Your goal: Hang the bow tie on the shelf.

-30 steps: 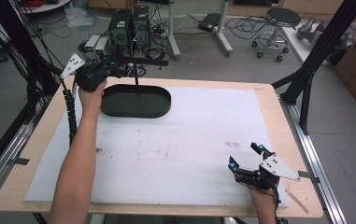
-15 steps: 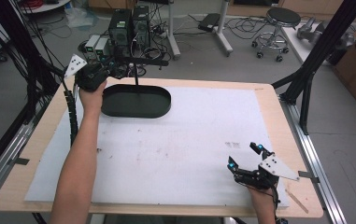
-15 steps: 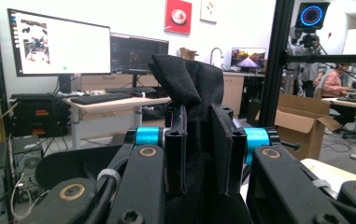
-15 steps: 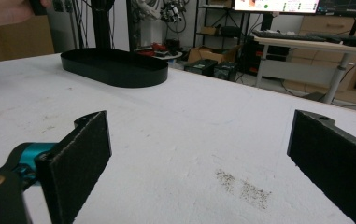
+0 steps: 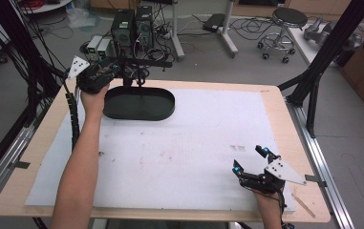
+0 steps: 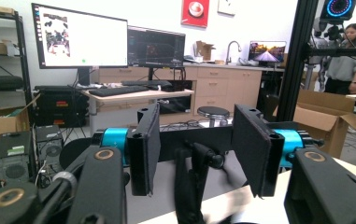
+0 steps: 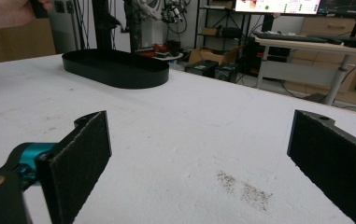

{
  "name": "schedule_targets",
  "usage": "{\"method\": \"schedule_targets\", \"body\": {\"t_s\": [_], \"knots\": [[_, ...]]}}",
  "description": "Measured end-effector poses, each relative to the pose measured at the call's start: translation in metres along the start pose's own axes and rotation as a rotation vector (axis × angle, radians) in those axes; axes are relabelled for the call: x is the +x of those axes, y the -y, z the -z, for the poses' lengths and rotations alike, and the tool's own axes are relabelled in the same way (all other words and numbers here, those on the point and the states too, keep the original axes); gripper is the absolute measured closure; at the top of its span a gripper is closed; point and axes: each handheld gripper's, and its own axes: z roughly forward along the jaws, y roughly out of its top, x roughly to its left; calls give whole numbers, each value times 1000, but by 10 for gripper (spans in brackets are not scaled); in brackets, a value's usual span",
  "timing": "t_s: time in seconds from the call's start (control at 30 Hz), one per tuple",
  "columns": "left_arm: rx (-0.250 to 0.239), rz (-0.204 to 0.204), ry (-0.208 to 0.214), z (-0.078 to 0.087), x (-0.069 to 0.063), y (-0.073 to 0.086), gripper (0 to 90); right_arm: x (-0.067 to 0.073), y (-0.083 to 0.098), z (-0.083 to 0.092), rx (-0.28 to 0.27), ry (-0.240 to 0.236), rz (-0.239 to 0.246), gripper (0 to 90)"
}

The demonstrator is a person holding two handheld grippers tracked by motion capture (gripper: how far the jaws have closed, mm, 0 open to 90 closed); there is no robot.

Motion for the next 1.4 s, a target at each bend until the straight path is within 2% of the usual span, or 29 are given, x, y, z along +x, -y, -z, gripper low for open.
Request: {"method": "schedule_targets", "body": {"t_s": [0.07, 0.27, 0.37, 0.53, 0.67, 0.77, 0.8, 1.0, 1.1, 1.13, 1.17, 1.4], "knots": [[-5, 1, 2, 1, 0, 0, 511, 0, 0, 0, 0, 0, 0, 53], [-28, 3, -1, 8, -4, -3, 395, 0, 1, 0, 1, 4, -5, 53], [-13, -20, -7, 15, -9, -8, 312, -1, 1, 0, -1, 5, -5, 53], [-35, -25, 5, 25, -15, -11, 259, -2, 1, 0, -7, 10, -1, 53], [-14, -59, 4, 36, -23, -12, 218, -3, 2, 1, -7, 16, -4, 53], [5, -77, 13, 45, -29, -12, 208, -6, 2, 1, -11, 23, -12, 52], [15, -89, 8, 52, -34, -11, 203, -7, 3, 3, -14, 28, -15, 52], [53, -124, 2, 70, -48, -8, 201, -10, 3, 5, -21, 37, -28, 53], [53, -122, -6, 84, -51, -9, 201, -11, 3, 7, -28, 40, -29, 53], [54, -114, -14, 93, -51, -11, 201, -11, 3, 7, -30, 41, -32, 53], [54, -114, -14, 93, -51, -11, 201, -11, 3, 8, -27, 41, -37, 53], [57, -119, -43, 127, -58, -13, 210, -14, 4, 11, -35, 53, -37, 53]]}}
